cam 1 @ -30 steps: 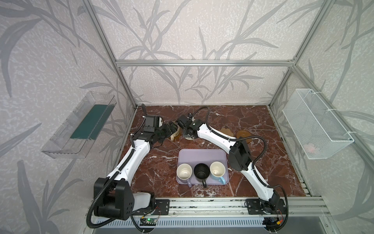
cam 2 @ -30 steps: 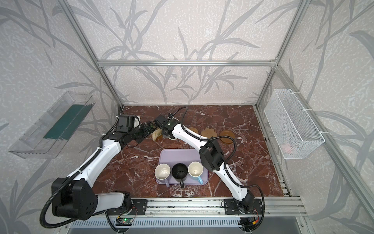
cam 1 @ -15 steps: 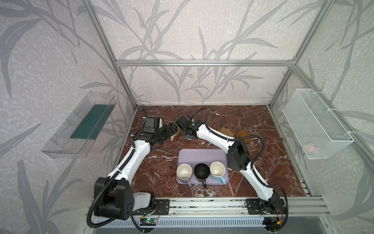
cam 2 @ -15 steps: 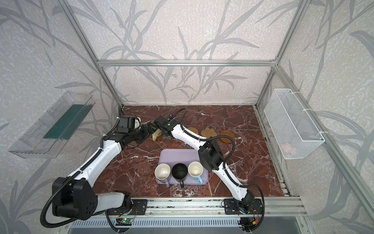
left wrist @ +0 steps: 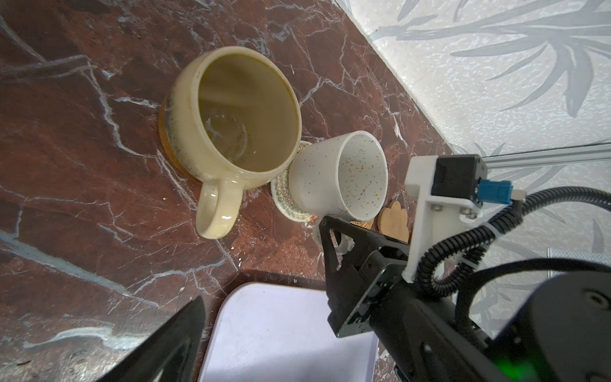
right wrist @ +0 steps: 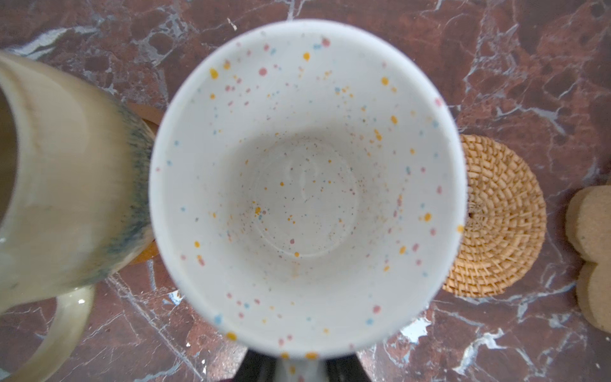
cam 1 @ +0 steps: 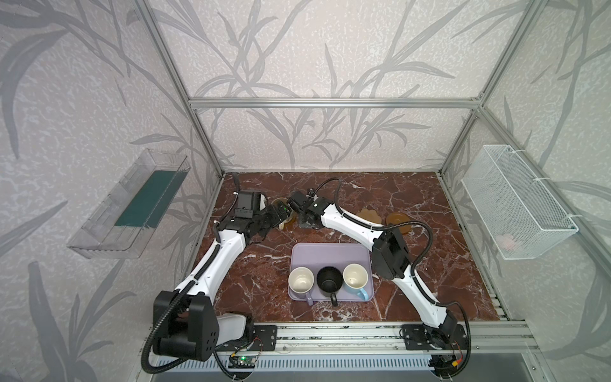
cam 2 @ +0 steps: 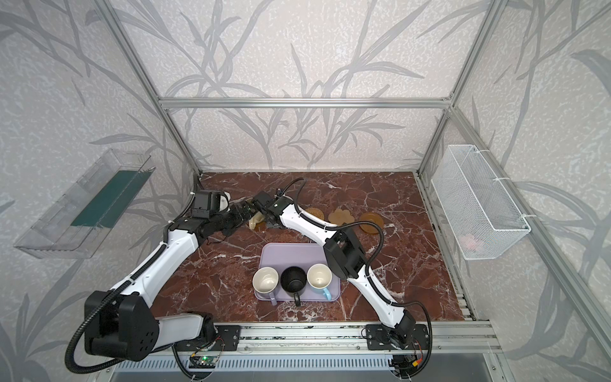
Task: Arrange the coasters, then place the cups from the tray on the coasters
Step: 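Lower the white speckled mug onto the multicolour woven coaster with the right gripper, then release the white speckled mug and draw both grippers back toward the tray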
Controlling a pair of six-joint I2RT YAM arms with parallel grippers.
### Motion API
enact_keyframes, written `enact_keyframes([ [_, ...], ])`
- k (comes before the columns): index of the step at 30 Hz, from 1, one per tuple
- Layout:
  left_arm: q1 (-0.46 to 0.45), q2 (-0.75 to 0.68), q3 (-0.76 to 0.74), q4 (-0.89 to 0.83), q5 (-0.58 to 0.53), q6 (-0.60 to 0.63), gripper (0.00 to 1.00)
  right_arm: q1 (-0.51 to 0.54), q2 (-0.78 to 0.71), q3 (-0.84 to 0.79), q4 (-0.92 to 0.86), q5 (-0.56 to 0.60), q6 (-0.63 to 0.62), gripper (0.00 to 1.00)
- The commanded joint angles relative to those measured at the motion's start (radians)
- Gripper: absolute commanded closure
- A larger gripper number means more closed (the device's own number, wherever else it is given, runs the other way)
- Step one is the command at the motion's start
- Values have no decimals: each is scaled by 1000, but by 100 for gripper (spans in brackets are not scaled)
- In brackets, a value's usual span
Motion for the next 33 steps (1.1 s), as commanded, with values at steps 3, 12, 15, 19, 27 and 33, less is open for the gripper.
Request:
enact_keyframes([
  [3,5,-41,-8,-27,5,2,1,1,-70,-37,16,-30,-3,62],
  [12,8,-94,-2,-98,8,14,1,-2,-198,-197,118,-48,-8,15],
  [15,6,-97,19,-163,37,43,1,-2,-251,-241,129,-42,-15,4],
  [19,-1,-133,17,-225,48,58,1,-8,-357,-381,253,-107,-74,1],
  [27,-115,-218,32,-371,-60,67,1,-30,-603,-651,413,-180,-221,1],
  [33,-237,-253,9,-449,-156,35,1,-39,-741,-765,390,-223,-287,1],
])
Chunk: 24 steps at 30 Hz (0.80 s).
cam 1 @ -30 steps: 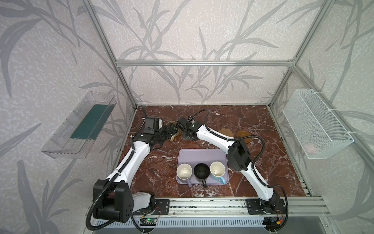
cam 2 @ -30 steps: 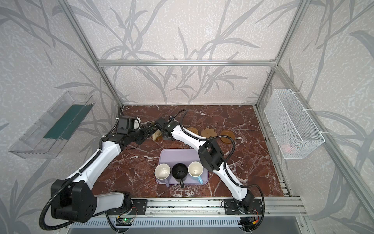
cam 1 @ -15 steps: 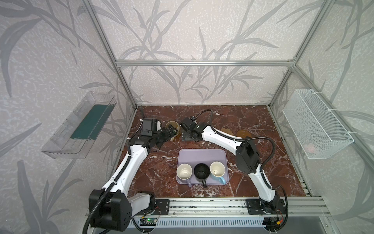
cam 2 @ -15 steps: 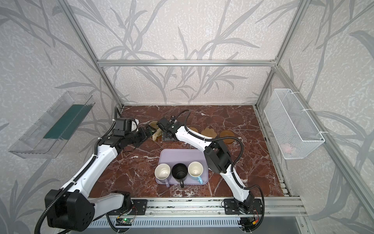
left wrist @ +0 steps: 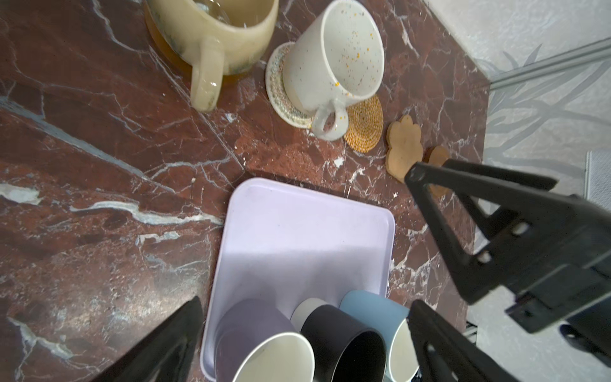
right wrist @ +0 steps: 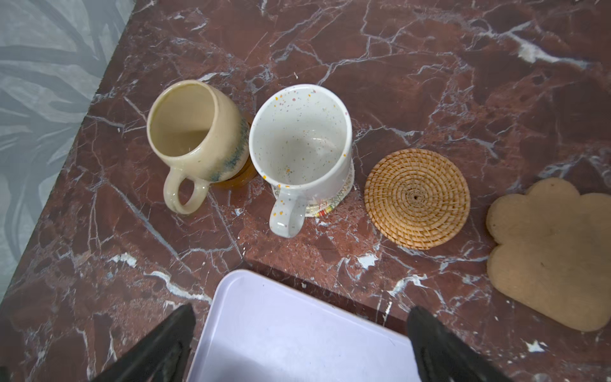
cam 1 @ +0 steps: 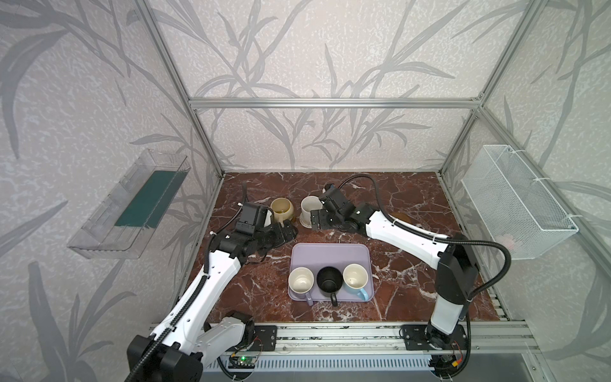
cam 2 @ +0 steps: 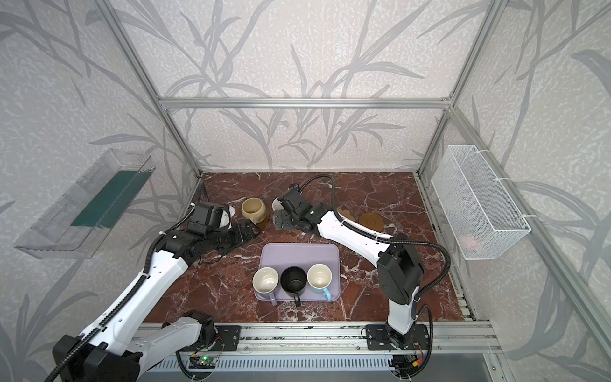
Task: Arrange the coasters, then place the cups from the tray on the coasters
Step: 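Release the white speckled mug and draw both grippers back toward the tray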
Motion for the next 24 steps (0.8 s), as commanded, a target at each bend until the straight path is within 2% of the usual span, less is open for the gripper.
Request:
enact_keyframes([
  [1,-52,-22,-6,-89,-84,-23,1,-4,-102,-59,14,-54,-70,1],
  [6,-172,-35,-46,-134,-148,-76,1,-4,-235,-209,50,-135,-77,1],
  [11,-231,-78,-94,-137,-151,-141,1,-3,-340,-329,64,-210,-91,1],
  [14,-270,-93,-125,-137,-152,-181,1,-3,-384,-364,54,-229,-114,1],
  [17,-337,-81,-108,-222,-231,-188,1,-3,-407,-385,25,-214,-124,1],
  [19,-367,-74,-108,-256,-246,-197,1,-3,-407,-387,5,-206,-124,1],
  [24,-449,-117,-168,-230,-267,-298,1,-3,-408,-399,9,-227,-106,1],
])
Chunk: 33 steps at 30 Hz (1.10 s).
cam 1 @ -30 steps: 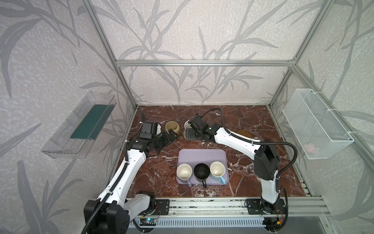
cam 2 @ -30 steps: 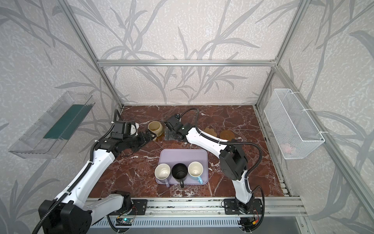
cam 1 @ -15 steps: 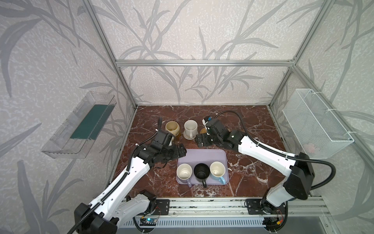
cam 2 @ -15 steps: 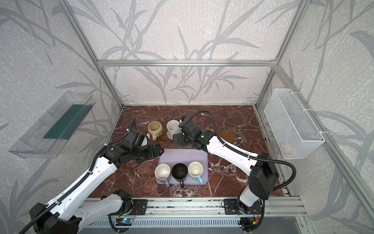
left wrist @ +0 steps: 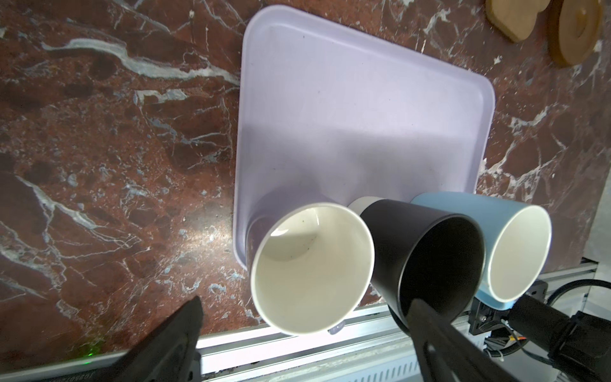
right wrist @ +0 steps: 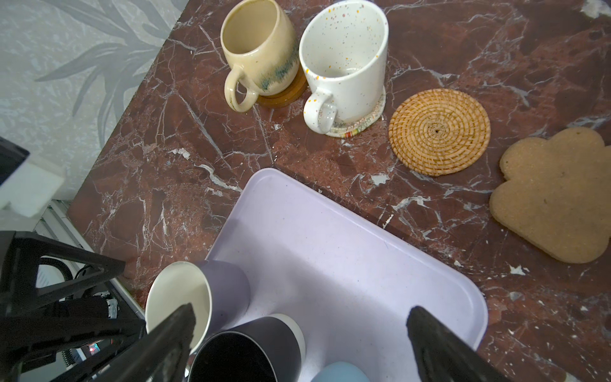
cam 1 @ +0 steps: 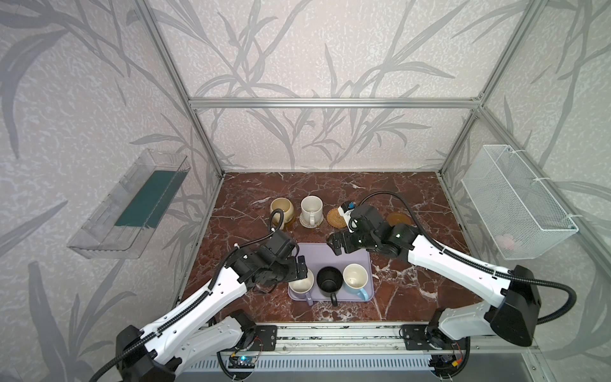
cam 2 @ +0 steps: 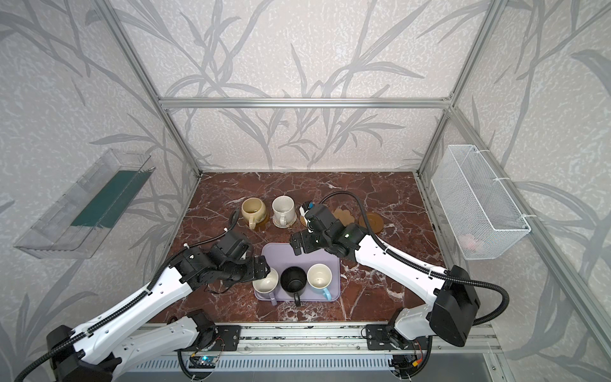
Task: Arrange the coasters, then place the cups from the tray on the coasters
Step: 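Release the white speckled mug and draw both grippers back toward the tray, then lower the left gripper into the lavender mug on the tray while the right gripper hovers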
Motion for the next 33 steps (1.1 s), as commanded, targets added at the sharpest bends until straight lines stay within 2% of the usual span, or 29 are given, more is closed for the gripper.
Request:
enact_keyframes([
  [1,-47,-42,-43,-28,-59,-107,1,-2,-25,-20,-22,-19,3,1],
  [9,-205,-48,-113,19,-114,-250,1,-2,-56,-56,-42,13,8,1],
  [16,-298,26,-120,77,-137,-293,1,-2,-108,-101,-25,26,12,1],
  [28,-329,151,-147,145,-156,-295,1,-2,-168,-135,3,-33,12,1],
  [33,-330,158,-178,167,-148,-312,9,-2,-171,-145,6,-32,25,1],
])
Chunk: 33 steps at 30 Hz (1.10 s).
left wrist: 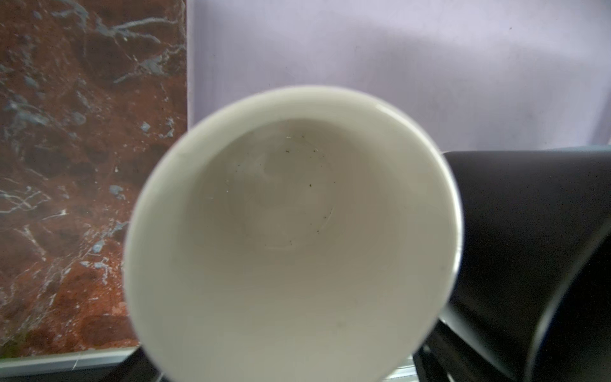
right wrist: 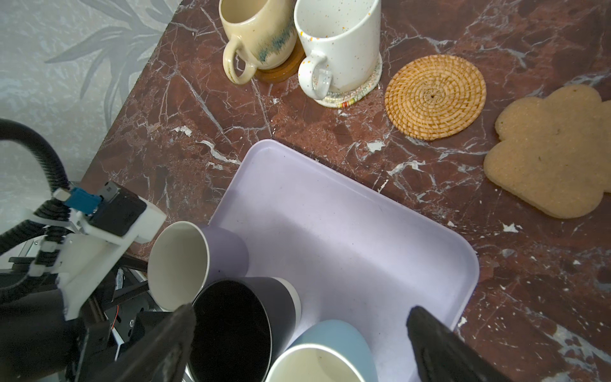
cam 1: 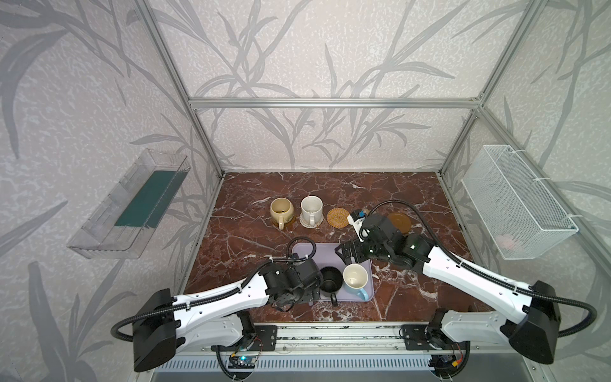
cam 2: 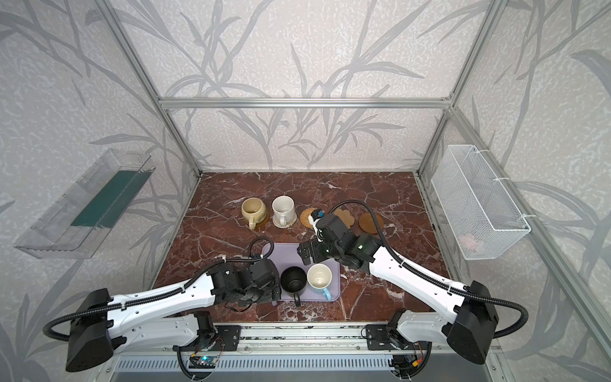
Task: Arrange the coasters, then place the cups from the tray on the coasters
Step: 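Lower the left gripper into the lavender mug on the tray while the right gripper hovers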
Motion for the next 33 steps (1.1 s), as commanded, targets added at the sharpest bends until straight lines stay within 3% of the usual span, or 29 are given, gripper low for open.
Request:
enact_keyframes([
  [1,-4,-8,-30,2,-29,-26,11,-2,-20,-15,18,-9,11,1],
  [15,-2,0,-50,-3,-67,0,51,-2,-2,-15,67,-73,12,1],
  [33,-3,55,-66,47,-117,46,67,-2,-12,-41,88,-78,32,1],
])
